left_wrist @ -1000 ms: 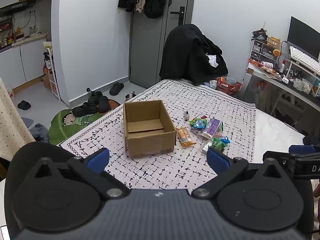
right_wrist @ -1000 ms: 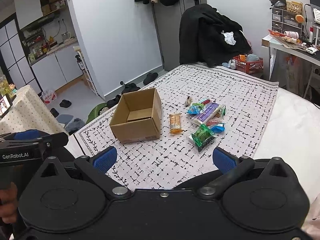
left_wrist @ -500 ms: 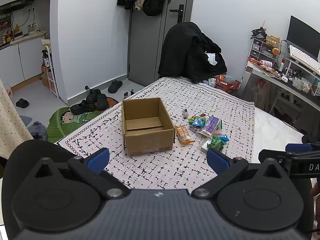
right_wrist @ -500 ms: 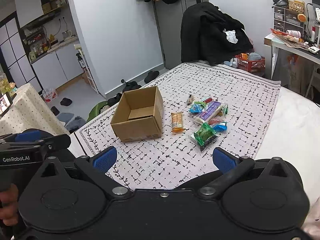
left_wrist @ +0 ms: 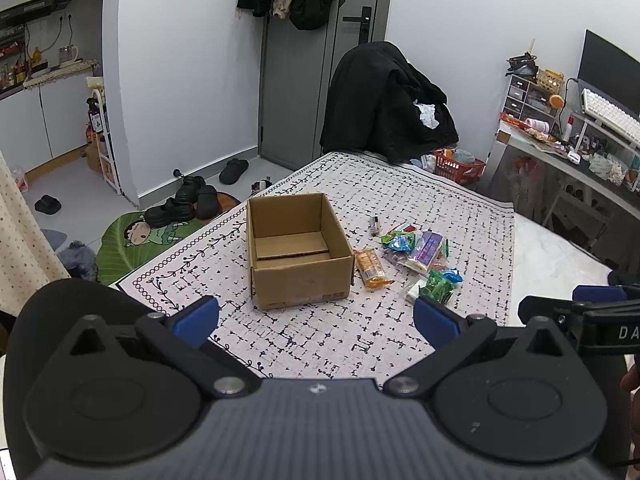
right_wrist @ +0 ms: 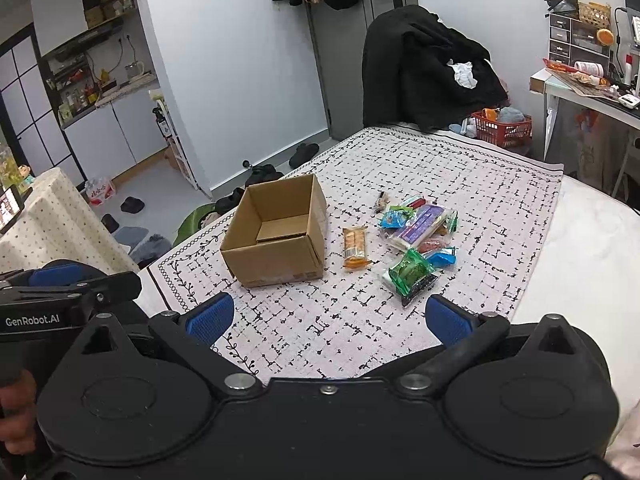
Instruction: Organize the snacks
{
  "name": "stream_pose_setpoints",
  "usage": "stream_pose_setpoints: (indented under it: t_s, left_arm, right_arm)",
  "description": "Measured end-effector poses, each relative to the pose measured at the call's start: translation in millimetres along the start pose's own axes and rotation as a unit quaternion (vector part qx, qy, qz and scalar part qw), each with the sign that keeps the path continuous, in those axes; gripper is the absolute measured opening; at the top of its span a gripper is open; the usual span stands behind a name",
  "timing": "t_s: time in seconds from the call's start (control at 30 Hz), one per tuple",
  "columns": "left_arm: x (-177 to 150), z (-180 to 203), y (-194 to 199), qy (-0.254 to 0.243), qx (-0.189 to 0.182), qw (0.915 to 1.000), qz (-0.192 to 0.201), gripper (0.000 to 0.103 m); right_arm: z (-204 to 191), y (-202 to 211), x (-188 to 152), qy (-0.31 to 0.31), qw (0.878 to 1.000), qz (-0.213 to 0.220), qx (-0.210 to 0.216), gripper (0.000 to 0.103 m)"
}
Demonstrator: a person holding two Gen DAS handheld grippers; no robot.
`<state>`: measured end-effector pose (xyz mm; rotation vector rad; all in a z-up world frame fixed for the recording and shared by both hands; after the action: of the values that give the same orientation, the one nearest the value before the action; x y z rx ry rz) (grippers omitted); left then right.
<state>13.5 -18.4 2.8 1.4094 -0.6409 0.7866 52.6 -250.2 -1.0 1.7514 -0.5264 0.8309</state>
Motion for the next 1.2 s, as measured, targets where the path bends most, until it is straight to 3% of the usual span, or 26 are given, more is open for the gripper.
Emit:
stream_pose_setpoints:
  t_s: [0.6,1.2]
  left_arm:
    - [4,7,-14,0.003,-0.004,1.0,-0.009,0.103]
    - [11,25,-58,0.026,-0.019,0.9989,-0.034,0.103]
  right_arm:
    - [21,-17,5,-0.021,1.0,-0.011,0.004,0.103]
    - [54,-50,11,-0.04,0.999,-0.034,0.017,0.103]
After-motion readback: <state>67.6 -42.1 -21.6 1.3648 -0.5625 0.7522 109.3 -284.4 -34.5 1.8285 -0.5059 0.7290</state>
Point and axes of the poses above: each gripper's, at about its wrist camera, not at the fingertips, and y roughly against the way its jaws point, z to its right, x to its top, the point moved 2 cm from there along -y, roughly the way its jaws point
